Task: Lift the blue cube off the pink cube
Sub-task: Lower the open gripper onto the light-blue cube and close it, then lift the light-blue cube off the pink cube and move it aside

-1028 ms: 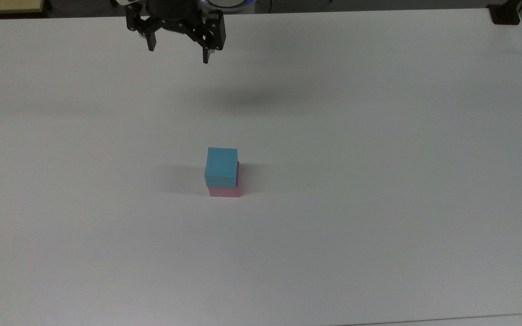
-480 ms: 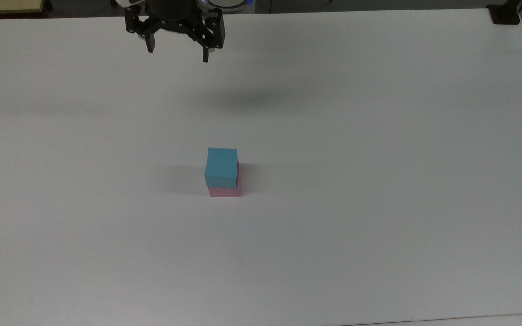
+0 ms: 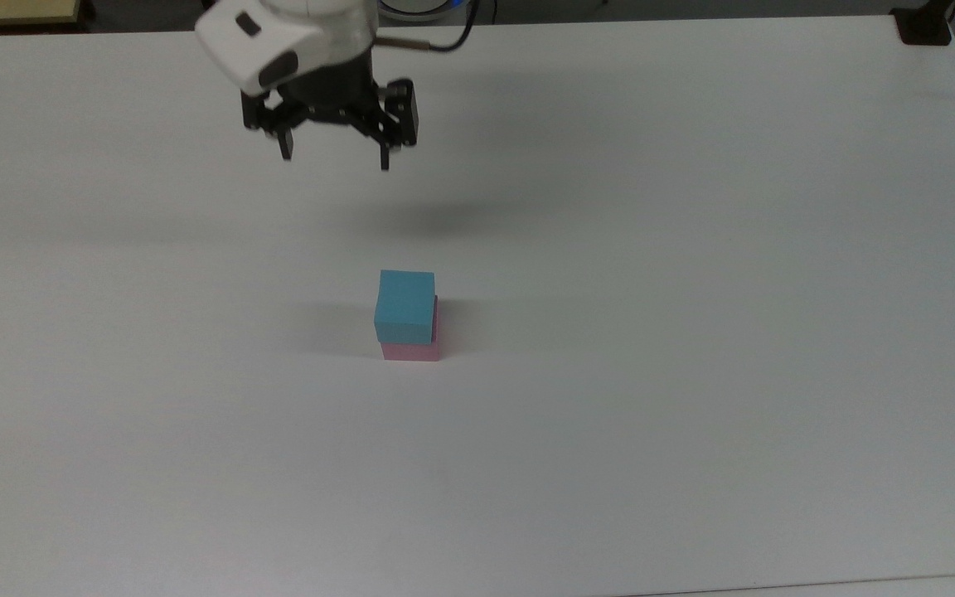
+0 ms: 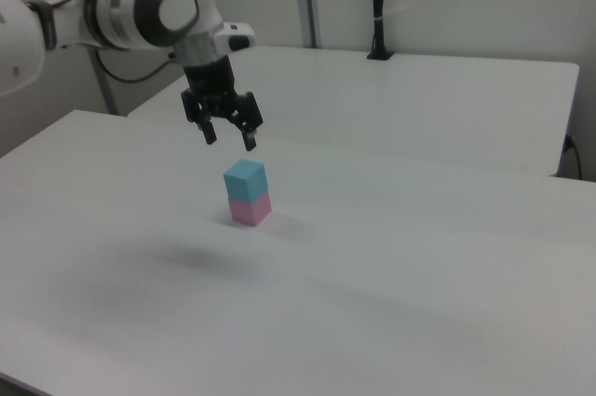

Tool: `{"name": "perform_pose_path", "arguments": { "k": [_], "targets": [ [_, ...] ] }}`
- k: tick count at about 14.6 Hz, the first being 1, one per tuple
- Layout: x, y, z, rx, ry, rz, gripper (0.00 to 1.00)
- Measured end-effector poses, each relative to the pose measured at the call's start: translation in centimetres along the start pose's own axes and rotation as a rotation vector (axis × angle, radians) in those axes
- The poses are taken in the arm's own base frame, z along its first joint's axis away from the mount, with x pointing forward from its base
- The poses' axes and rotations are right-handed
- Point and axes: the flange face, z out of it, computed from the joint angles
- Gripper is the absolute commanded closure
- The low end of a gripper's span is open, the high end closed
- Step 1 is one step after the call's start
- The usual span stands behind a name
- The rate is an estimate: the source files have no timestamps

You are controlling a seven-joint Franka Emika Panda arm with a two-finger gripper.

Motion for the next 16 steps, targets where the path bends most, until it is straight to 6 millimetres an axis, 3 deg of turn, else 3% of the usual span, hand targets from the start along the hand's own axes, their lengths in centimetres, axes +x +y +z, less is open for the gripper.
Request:
{"name": "perform_pose_path", "arguments": {
  "k": [6, 12, 13, 14, 15, 16],
  "targets": [
    [3.5, -3.7, 7.0, 0.017, 0.038, -0.051, 0.00],
    [5.2, -6.3, 12.6, 0.027, 0.050, -0.031, 0.00],
    [5.2, -6.4, 13.1, 0.027, 0.045, -0.030, 0.11],
    [5.2, -6.5, 13.5, 0.027, 0.040, -0.026, 0.38],
    [5.4, -6.5, 13.8, 0.028, 0.042, -0.011, 0.54],
    [5.5, -6.7, 13.9, 0.030, 0.054, -0.005, 0.65]
  ]
}}
